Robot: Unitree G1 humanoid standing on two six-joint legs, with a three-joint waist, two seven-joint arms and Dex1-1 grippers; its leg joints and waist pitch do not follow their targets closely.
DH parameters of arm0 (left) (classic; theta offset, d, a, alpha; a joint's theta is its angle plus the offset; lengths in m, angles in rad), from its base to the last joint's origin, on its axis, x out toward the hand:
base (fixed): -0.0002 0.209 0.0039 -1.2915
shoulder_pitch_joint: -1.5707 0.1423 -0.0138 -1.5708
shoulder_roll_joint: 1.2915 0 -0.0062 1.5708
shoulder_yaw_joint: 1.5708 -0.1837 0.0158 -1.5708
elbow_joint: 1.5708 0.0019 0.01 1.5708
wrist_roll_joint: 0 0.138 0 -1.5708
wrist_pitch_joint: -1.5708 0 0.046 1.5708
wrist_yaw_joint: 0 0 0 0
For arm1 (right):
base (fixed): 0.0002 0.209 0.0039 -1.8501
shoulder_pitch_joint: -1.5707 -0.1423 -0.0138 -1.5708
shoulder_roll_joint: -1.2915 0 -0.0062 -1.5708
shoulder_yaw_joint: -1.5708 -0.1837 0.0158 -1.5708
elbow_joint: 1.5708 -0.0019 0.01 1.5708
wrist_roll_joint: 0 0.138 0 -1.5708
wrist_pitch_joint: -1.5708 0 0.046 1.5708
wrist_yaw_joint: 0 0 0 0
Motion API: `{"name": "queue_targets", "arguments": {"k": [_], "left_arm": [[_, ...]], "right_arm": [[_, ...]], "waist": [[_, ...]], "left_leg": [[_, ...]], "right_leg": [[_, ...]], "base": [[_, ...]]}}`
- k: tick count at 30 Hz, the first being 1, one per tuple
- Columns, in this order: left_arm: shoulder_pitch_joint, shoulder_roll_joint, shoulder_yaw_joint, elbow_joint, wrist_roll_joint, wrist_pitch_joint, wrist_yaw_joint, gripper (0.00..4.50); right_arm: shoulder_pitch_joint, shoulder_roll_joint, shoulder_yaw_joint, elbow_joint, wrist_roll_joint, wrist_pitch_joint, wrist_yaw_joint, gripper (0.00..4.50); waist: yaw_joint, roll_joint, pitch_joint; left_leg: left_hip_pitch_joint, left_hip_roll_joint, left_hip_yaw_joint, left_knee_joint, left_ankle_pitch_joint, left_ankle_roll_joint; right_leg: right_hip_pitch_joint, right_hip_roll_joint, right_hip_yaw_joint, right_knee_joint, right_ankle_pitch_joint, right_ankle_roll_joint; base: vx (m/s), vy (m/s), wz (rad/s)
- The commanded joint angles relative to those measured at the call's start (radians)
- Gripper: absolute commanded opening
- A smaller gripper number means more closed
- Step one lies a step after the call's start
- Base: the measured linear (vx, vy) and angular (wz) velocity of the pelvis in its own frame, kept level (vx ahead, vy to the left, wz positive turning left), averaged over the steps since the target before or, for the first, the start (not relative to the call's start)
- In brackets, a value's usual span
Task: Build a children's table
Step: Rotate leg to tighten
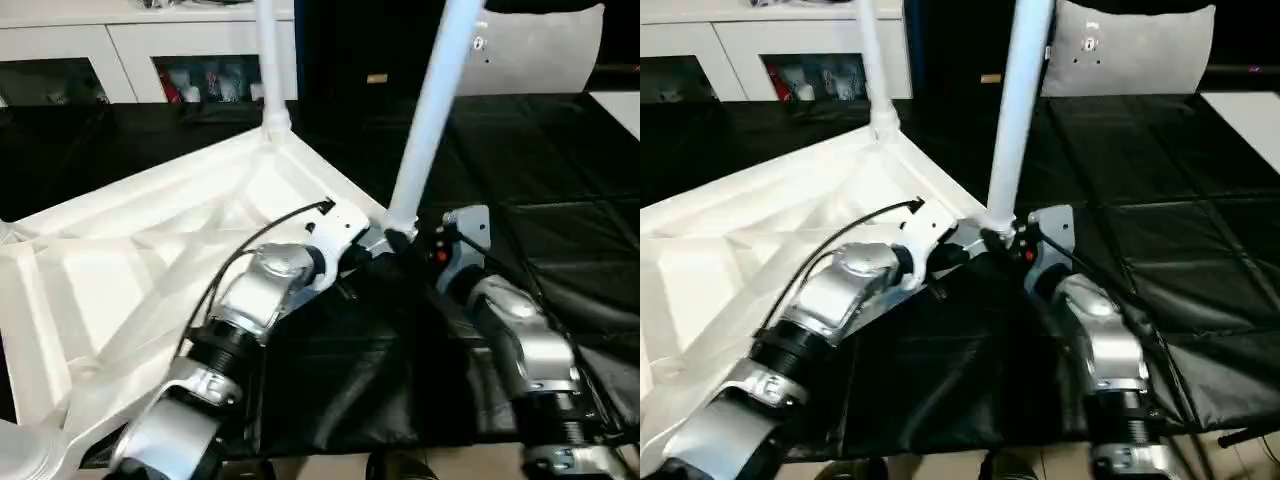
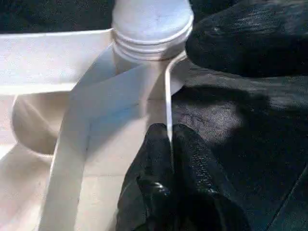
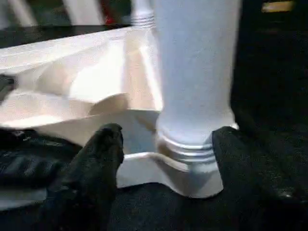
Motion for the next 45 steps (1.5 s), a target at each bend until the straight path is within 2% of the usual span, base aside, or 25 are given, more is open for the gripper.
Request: {"name": "queue_targets", "arguments": {"k": [1,4,6,8,10,11,12,13,14,15,18,19,23,24,25,26,28,29,41,44,45], "left_arm": [[0.004,0.023,-0.018,-0.055,-0.025,-0.07,-0.084,0.0],[0.021,0.058,-0.029,-0.062,-0.036,-0.103,-0.159,0.0],[0.033,0.097,-0.047,-0.067,-0.038,-0.134,-0.222,0.0],[0.04,0.122,-0.057,-0.072,-0.044,-0.142,-0.268,0.0],[0.059,0.178,-0.082,-0.088,-0.065,-0.2,-0.391,0.0],[0.064,0.196,-0.09,-0.092,-0.07,-0.218,-0.426,0.0],[0.07,0.226,-0.107,-0.1,-0.075,-0.245,-0.484,0.0],[0.073,0.25,-0.12,-0.104,-0.072,-0.26,-0.523,0.0],[0.073,0.25,-0.12,-0.104,-0.072,-0.26,-0.523,0.0],[0.073,0.293,-0.141,-0.106,-0.068,-0.297,-0.594,0.0],[0.072,0.329,-0.155,-0.113,-0.078,-0.328,-0.669,0.0],[0.072,0.34,-0.16,-0.119,-0.084,-0.338,-0.701,0.0],[0.069,0.363,-0.174,-0.132,-0.1,-0.357,-0.771,0.0],[0.068,0.368,-0.178,-0.134,-0.105,-0.363,-0.789,0.0],[0.067,0.372,-0.182,-0.138,-0.108,-0.366,-0.799,0.0],[0.067,0.375,-0.185,-0.144,-0.114,-0.37,-0.818,0.0],[0.067,0.375,-0.188,-0.155,-0.119,-0.373,-0.833,0.0],[0.067,0.371,-0.189,-0.159,-0.121,-0.372,-0.837,0.0],[0.062,0.363,-0.197,-0.16,-0.131,-0.374,-0.839,0.0],[0.064,0.362,-0.184,-0.156,-0.125,-0.358,-0.807,0.0],[0.066,0.354,-0.171,-0.157,-0.117,-0.319,-0.76,0.0]], "right_arm": [[0.01,-0.042,-0.008,-0.034,0.042,-0.006,0.107,3.33],[0.028,-0.127,0.017,-0.048,0.037,-0.03,0.231,3.63],[0.035,-0.19,0.019,-0.048,0.049,-0.049,0.323,3.72],[0.037,-0.226,0.019,-0.058,0.07,-0.037,0.383,3.95],[0.036,-0.292,0.037,-0.073,0.097,-0.019,0.494,4.11],[0.035,-0.31,0.045,-0.074,0.101,-0.019,0.524,4.18],[0.031,-0.331,0.059,-0.074,0.1,-0.022,0.559,4.32],[0.028,-0.344,0.07,-0.072,0.095,-0.029,0.588,4.42],[0.028,-0.344,0.07,-0.072,0.095,-0.029,0.588,4.48],[0.019,-0.361,0.089,-0.064,0.095,-0.044,0.636,4.48],[0.014,-0.373,0.114,-0.065,0.108,-0.044,0.698,4.48],[0.013,-0.377,0.125,-0.067,0.11,-0.038,0.721,4.33],[0.01,-0.379,0.157,-0.065,0.115,-0.033,0.769,4.13],[0.008,-0.379,0.165,-0.062,0.116,-0.033,0.783,3.94],[0.006,-0.379,0.17,-0.061,0.119,-0.029,0.791,3.94],[0.004,-0.378,0.178,-0.061,0.12,-0.029,0.805,3.7],[0.002,-0.372,0.189,-0.061,0.124,-0.027,0.821,3.65],[0.001,-0.37,0.195,-0.062,0.124,-0.028,0.831,3.48],[0.0,-0.345,0.237,-0.059,0.125,-0.021,0.855,2.57],[0.008,-0.339,0.23,-0.074,0.148,0.006,0.855,2.33],[0.023,-0.331,0.22,-0.097,0.172,0.031,0.84,2.14]], "waist": [[0.011,-0.011,-0.091],[0.02,-0.008,-0.087],[0.023,-0.014,-0.084],[0.03,-0.011,-0.08],[0.034,-0.01,-0.08],[0.037,-0.014,-0.08],[0.042,-0.015,-0.078],[0.047,-0.012,-0.076],[0.048,-0.011,-0.075],[0.05,-0.012,-0.072],[0.053,-0.012,-0.074],[0.054,-0.011,-0.074],[0.055,-0.011,-0.075],[0.057,-0.011,-0.075],[0.057,-0.012,-0.076],[0.057,-0.017,-0.073],[0.057,-0.016,-0.073],[0.056,-0.016,-0.073],[0.06,-0.015,-0.072],[0.06,-0.014,-0.072],[0.061,-0.013,-0.072]], "left_leg": [[0.011,0.035,-0.019,-0.053,-0.126,0.141],[0.014,0.038,-0.018,-0.054,-0.133,0.142],[0.014,0.04,-0.017,-0.056,-0.159,0.134],[0.02,0.044,-0.017,-0.059,-0.186,0.122],[0.023,0.044,-0.019,-0.06,-0.202,0.113],[0.024,0.048,-0.02,-0.062,-0.207,0.112],[0.024,0.048,-0.017,-0.062,-0.209,0.107],[0.029,0.052,-0.016,-0.064,-0.221,0.098],[0.031,0.052,-0.015,-0.064,-0.229,0.093],[0.033,0.052,-0.016,-0.067,-0.253,0.084],[0.035,0.054,-0.017,-0.07,-0.269,0.059],[0.032,0.054,-0.018,-0.072,-0.264,0.057],[0.032,0.054,-0.018,-0.071,-0.257,0.054],[0.033,0.054,-0.017,-0.071,-0.256,0.055],[0.031,0.054,-0.017,-0.07,-0.253,0.055],[0.03,0.054,-0.017,-0.071,-0.25,0.059],[0.03,0.054,-0.017,-0.07,-0.241,0.06],[0.029,0.054,-0.016,-0.07,-0.239,0.061],[0.031,0.055,-0.017,-0.072,-0.244,0.054],[0.03,0.054,-0.017,-0.072,-0.244,0.052],[0.03,0.054,-0.017,-0.072,-0.246,0.051]], "right_leg": [[0.075,-0.052,0.035,-0.051,-0.116,-0.255],[0.07,-0.052,0.034,-0.053,-0.137,-0.261],[0.072,-0.053,0.036,-0.057,-0.175,-0.251],[0.066,-0.053,0.037,-0.061,-0.229,-0.242],[0.065,-0.052,0.035,-0.063,-0.258,-0.231],[0.065,-0.054,0.037,-0.061,-0.267,-0.226],[0.06,-0.052,0.038,-0.062,-0.274,-0.225],[0.057,-0.054,0.04,-0.062,-0.286,-0.228],[0.055,-0.053,0.039,-0.063,-0.295,-0.228],[0.053,-0.055,0.039,-0.067,-0.332,-0.223],[0.055,-0.058,0.042,-0.066,-0.359,-0.211],[0.057,-0.059,0.042,-0.064,-0.351,-0.213],[0.057,-0.059,0.043,-0.06,-0.332,-0.223],[0.057,-0.06,0.044,-0.06,-0.328,-0.226],[0.058,-0.059,0.044,-0.058,-0.322,-0.228],[0.057,-0.06,0.044,-0.057,-0.329,-0.227],[0.057,-0.06,0.044,-0.058,-0.332,-0.224],[0.057,-0.06,0.044,-0.058,-0.33,-0.225],[0.056,-0.059,0.045,-0.059,-0.339,-0.221],[0.057,-0.059,0.045,-0.059,-0.336,-0.22],[0.057,-0.059,0.045,-0.06,-0.34,-0.22]], "base": [[0.0,0.0,0.0],[0.0,0.0,0.0],[0.0,0.0,0.0],[0.0,0.0,0.0],[0.0,0.0,0.0],[0.0,0.0,0.0],[0.0,0.0,0.0],[0.0,0.0,0.0],[0.0,0.0,0.0],[0.0,0.0,0.0],[0.0,0.0,0.0],[0.0,0.0,0.0],[0.0,0.0,0.0],[0.0,0.0,0.0],[0.0,0.0,0.0],[0.0,0.0,0.0],[0.0,0.0,0.0],[0.0,0.0,0.0],[0.0,0.0,0.0],[0.0,0.0,0.0],[0.0,0.0,0.0]]}}
